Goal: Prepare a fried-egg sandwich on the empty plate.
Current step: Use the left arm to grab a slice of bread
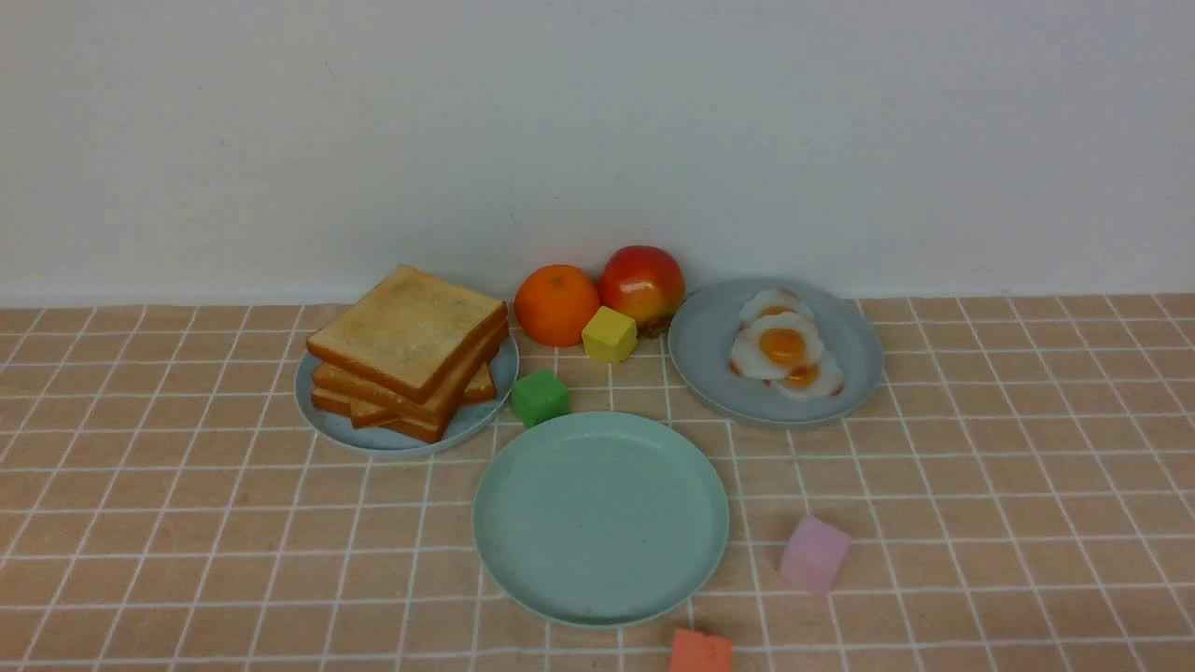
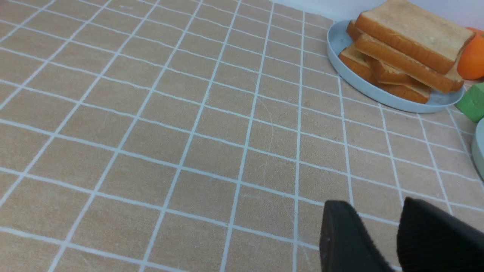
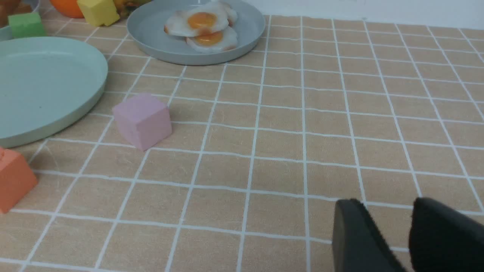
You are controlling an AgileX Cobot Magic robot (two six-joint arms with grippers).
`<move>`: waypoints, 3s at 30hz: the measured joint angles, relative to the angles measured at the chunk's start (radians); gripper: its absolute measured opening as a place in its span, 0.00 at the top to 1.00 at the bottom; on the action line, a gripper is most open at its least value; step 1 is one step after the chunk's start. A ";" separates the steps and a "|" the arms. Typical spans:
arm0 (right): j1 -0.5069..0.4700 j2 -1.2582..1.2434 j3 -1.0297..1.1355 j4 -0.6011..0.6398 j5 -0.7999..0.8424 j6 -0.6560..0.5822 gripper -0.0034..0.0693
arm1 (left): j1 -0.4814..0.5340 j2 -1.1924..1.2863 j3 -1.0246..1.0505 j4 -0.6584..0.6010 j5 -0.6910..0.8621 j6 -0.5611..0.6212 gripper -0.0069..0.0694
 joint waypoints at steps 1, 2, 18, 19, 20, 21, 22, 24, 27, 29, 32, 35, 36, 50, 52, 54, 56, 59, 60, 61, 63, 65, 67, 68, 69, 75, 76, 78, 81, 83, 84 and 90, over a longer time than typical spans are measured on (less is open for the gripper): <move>0.000 0.000 0.000 0.000 0.000 0.000 0.62 | 0.000 0.000 0.000 0.000 0.000 0.000 0.60; 0.000 0.000 0.000 0.000 0.000 0.000 0.62 | 0.000 0.000 0.000 0.000 0.000 0.000 0.60; 0.000 0.000 0.000 0.000 0.000 0.000 0.62 | 0.000 0.000 0.000 0.000 0.000 0.000 0.60; 0.000 0.000 0.000 0.000 0.000 0.000 0.62 | 0.000 0.000 0.000 0.000 0.000 0.000 0.60; 0.000 0.000 0.000 0.000 0.000 0.000 0.62 | 0.000 0.000 0.000 0.000 0.000 0.000 0.60; 0.000 0.000 0.000 0.000 0.000 0.000 0.62 | 0.000 0.000 0.000 0.000 0.000 0.000 0.60; 0.000 0.000 0.000 0.000 0.000 0.000 0.62 | 0.000 0.000 0.000 0.000 0.000 0.000 0.60; 0.000 0.000 0.000 0.000 0.000 0.000 0.62 | 0.000 0.000 0.000 0.000 0.000 0.000 0.60; 0.000 0.000 0.000 0.000 0.000 0.000 0.62 | 0.000 0.000 0.000 -0.001 -0.006 0.000 0.60; 0.000 0.000 0.000 0.000 0.000 0.000 0.62 | 0.000 0.000 0.000 -0.031 -0.039 -0.014 0.60; 0.000 0.000 0.000 0.000 0.000 0.000 0.62 | 0.000 0.000 0.000 -0.144 -0.119 -0.078 0.60; 0.000 0.000 0.000 0.000 0.000 0.000 0.62 | 0.000 0.000 0.000 -0.288 -0.194 -0.168 0.60; 0.000 0.000 0.000 0.000 0.000 0.000 0.62 | 0.000 0.000 0.000 -0.327 -0.211 -0.189 0.60; 0.000 0.000 0.000 0.000 -0.006 0.000 0.62 | -0.013 0.035 -0.180 -0.484 -0.139 -0.085 0.83; 0.000 0.000 0.003 0.011 -0.033 0.004 0.62 | -0.049 0.086 -0.254 -0.484 -0.078 0.000 0.91; 0.000 0.000 0.008 0.066 -0.069 0.032 0.62 | -0.094 0.157 -0.328 -0.482 0.016 0.089 0.93; 0.000 0.000 0.009 0.129 -0.112 0.072 0.62 | -0.128 0.235 -0.390 -0.473 0.115 0.152 0.93; 0.000 0.000 0.009 0.251 -0.200 0.128 0.62 | -0.176 0.433 -0.515 -0.452 0.329 0.269 0.93; 0.000 0.000 0.009 0.273 -0.224 0.135 0.62 | -0.181 0.485 -0.543 -0.449 0.370 0.293 0.93; 0.000 0.000 0.009 0.289 -0.242 0.139 0.62 | -0.183 0.548 -0.574 -0.447 0.410 0.318 0.93; 0.000 0.000 0.009 0.330 -0.269 0.154 0.62 | -0.183 0.653 -0.623 -0.448 0.453 0.347 0.93; 0.000 0.000 0.009 0.369 -0.281 0.164 0.62 | -0.191 0.719 -0.652 -0.453 0.461 0.358 0.93; 0.000 0.000 0.009 0.418 -0.276 0.184 0.62 | -0.242 0.761 -0.675 -0.446 0.464 0.366 0.93; 0.000 0.000 0.002 0.431 -0.255 0.190 0.62 | -0.264 0.769 -0.681 -0.432 0.464 0.367 0.93; 0.000 0.000 -0.015 0.450 -0.212 0.195 0.62 | -0.308 0.780 -0.690 -0.406 0.464 0.367 0.93; 0.000 0.166 -0.341 0.436 0.200 0.136 0.62 | -0.525 0.928 -0.770 -0.209 0.373 0.289 0.93; 0.000 0.200 -0.372 0.423 0.255 0.120 0.62 | -0.537 0.956 -0.790 -0.186 0.353 0.276 0.93; 0.000 0.333 -0.552 0.367 0.464 0.064 0.62 | -0.549 1.075 -0.880 -0.116 0.324 0.257 0.93; 0.000 0.496 -0.722 0.303 0.674 0.005 0.62 | -0.549 1.259 -1.018 0.011 0.325 0.237 0.93; 0.002 0.538 -0.772 0.285 0.725 -0.004 0.62 | -0.549 1.336 -1.075 0.055 0.327 0.224 0.93; 0.011 0.595 -0.821 0.273 0.757 -0.008 0.62 | -0.547 1.439 -1.151 0.125 0.329 0.197 0.93; 0.035 0.641 -0.844 0.273 0.763 -0.015 0.62 | -0.487 1.754 -1.408 0.176 0.392 0.181 0.93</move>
